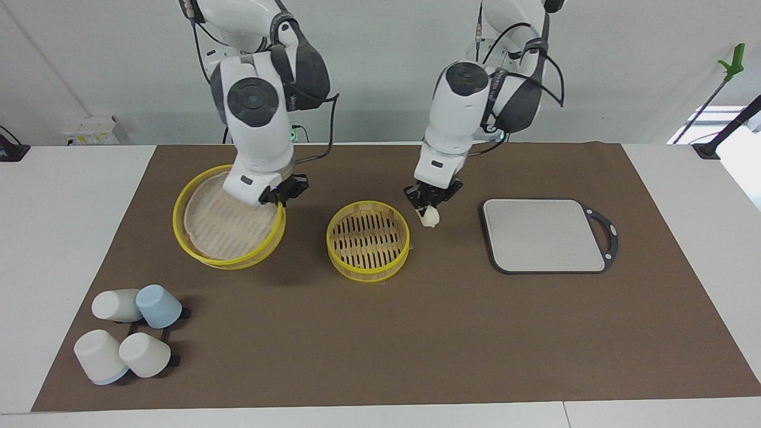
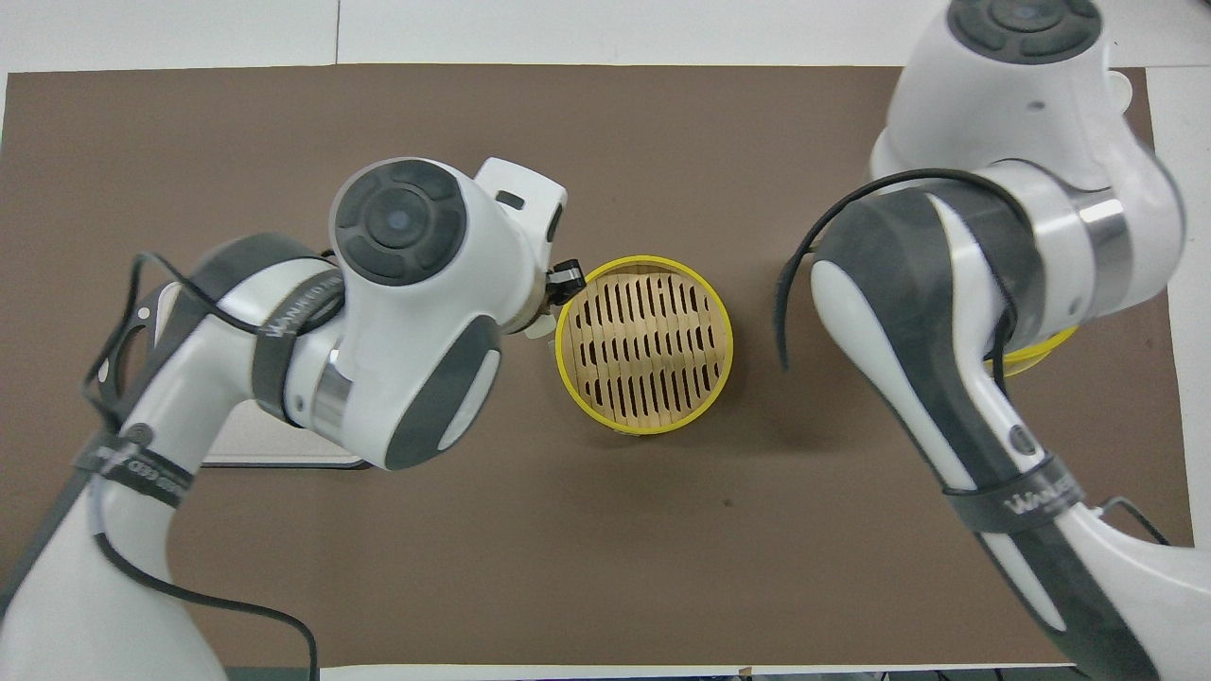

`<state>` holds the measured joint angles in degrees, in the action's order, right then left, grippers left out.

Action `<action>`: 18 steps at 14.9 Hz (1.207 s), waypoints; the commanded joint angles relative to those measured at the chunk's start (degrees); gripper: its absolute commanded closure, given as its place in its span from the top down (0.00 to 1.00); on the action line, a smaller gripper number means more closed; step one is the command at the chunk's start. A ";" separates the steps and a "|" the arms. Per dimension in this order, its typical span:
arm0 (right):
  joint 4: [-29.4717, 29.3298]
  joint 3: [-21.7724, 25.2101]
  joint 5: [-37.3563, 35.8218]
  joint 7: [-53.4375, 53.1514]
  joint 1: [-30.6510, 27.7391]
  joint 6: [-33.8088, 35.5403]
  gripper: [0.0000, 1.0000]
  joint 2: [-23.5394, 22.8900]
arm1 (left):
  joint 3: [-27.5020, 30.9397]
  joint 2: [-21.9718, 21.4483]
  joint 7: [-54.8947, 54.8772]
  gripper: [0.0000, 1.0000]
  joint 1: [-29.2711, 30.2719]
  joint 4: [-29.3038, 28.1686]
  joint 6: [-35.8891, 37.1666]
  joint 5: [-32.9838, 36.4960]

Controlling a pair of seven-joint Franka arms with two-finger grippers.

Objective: Place bun in steamer

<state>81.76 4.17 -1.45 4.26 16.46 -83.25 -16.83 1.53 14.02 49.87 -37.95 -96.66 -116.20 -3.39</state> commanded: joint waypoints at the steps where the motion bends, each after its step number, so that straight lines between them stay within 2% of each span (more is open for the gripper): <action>1: 2.52 -0.92 -0.30 7.66 -5.02 0.11 0.00 1.89 | 1.37 2.92 3.20 0.22 -4.13 -2.65 -6.65 -0.39; 4: 2.96 -0.92 -0.30 10.76 -7.14 -0.33 0.00 1.80 | 1.37 8.03 4.00 0.23 -6.60 -2.91 -12.37 1.27; 7: 3.05 -0.92 -0.30 10.77 -7.23 -0.42 0.00 1.80 | 1.28 9.52 3.39 0.26 -7.30 -3.62 -14.49 5.75; 9: 2.96 -0.92 -0.30 10.68 -7.14 -0.42 0.00 1.80 | 1.28 9.79 3.47 0.28 -7.84 -4.06 -15.20 6.20; 10: 2.96 -0.92 -0.22 10.42 -6.97 -0.51 0.00 1.80 | 1.28 9.79 3.47 0.32 -7.92 -4.15 -15.29 6.20; 14: 2.96 -1.01 0.22 9.28 -6.35 -0.86 0.00 1.80 | 1.28 9.79 3.82 0.77 -8.01 -4.24 -15.03 6.11; 17: 2.88 -1.53 2.23 2.36 -3.12 -5.84 0.00 1.63 | 1.28 9.01 3.92 1.00 -8.28 -4.15 -14.06 6.11; 18: 2.96 -1.53 4.16 -1.41 -0.84 -8.30 0.00 1.63 | 1.28 8.13 3.74 1.00 -7.75 -4.15 -12.23 6.03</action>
<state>83.43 2.96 0.40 9.54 11.74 -87.43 -16.54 1.82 24.34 53.06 -45.03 -99.55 -129.98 1.42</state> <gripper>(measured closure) 0.912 0.066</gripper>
